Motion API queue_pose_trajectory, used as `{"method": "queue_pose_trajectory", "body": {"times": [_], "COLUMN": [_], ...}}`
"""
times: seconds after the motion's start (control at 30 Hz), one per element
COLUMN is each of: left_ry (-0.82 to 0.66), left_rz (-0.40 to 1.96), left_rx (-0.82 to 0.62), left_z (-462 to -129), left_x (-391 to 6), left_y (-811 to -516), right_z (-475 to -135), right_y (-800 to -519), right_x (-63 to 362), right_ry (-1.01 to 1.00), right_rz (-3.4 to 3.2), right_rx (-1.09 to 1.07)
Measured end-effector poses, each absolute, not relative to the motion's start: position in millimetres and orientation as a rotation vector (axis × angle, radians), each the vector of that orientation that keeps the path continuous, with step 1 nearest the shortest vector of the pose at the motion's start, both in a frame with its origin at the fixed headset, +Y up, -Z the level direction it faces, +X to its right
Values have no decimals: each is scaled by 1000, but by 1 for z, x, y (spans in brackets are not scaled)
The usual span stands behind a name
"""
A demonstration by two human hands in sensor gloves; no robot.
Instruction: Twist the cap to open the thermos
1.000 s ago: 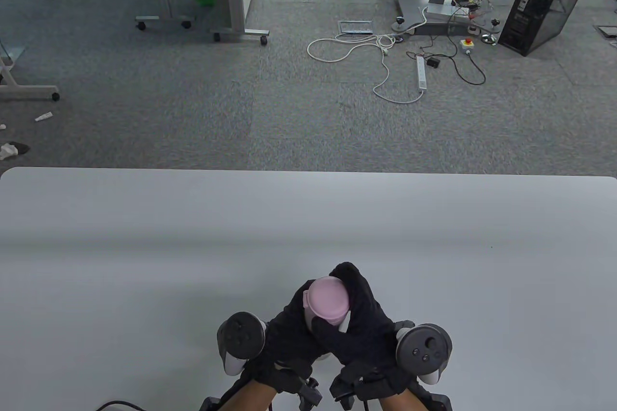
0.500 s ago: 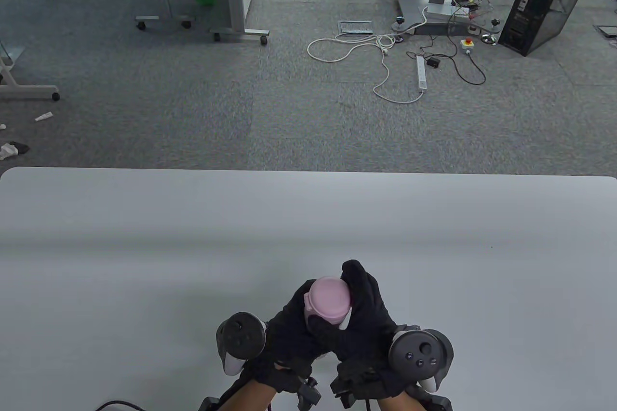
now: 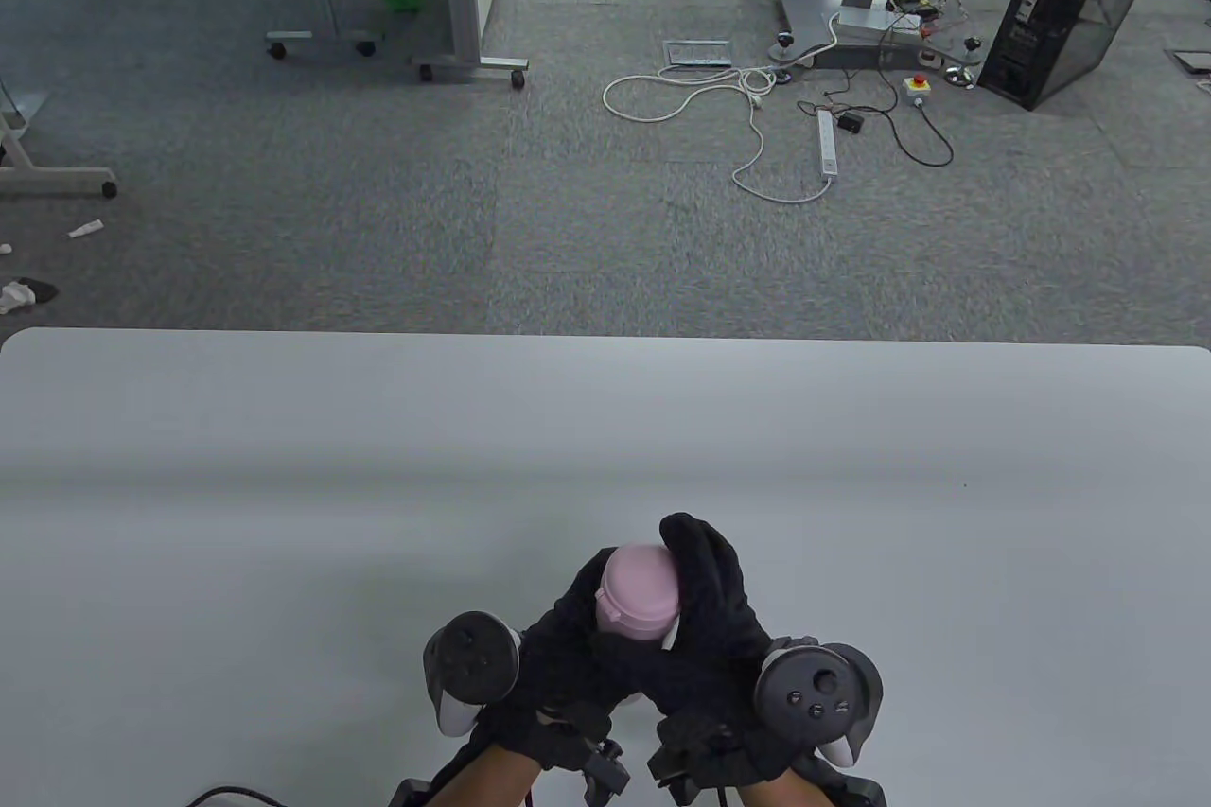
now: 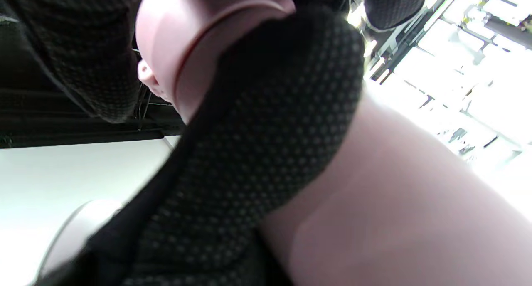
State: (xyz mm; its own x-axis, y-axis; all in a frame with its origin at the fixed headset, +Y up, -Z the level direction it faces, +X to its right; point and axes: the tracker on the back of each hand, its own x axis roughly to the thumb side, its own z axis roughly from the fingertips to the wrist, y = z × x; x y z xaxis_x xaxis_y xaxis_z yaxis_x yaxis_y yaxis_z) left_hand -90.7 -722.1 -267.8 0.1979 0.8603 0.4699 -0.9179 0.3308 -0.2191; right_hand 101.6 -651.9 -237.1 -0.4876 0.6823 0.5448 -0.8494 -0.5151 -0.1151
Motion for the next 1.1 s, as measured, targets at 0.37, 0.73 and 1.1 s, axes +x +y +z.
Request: {"method": "queue_pose_trajectory", "body": {"times": [0.37,0.73,1.1], "left_ry": [-604,-573,-570], "left_rz": [1288,1239,1284], "left_rx": [79,109,88], "left_z": [-269,-267,-268], "left_x": [-88,-88,-88], "left_y": [-725,-724,-726], "right_z": [-249,-236,-249], "right_y": [-653,-650,-654], "right_x": [114,107,113], "right_ry": [-277,-492,-230], "right_rz": [1883,2081,1803], "right_rx": [649,490,662]}}
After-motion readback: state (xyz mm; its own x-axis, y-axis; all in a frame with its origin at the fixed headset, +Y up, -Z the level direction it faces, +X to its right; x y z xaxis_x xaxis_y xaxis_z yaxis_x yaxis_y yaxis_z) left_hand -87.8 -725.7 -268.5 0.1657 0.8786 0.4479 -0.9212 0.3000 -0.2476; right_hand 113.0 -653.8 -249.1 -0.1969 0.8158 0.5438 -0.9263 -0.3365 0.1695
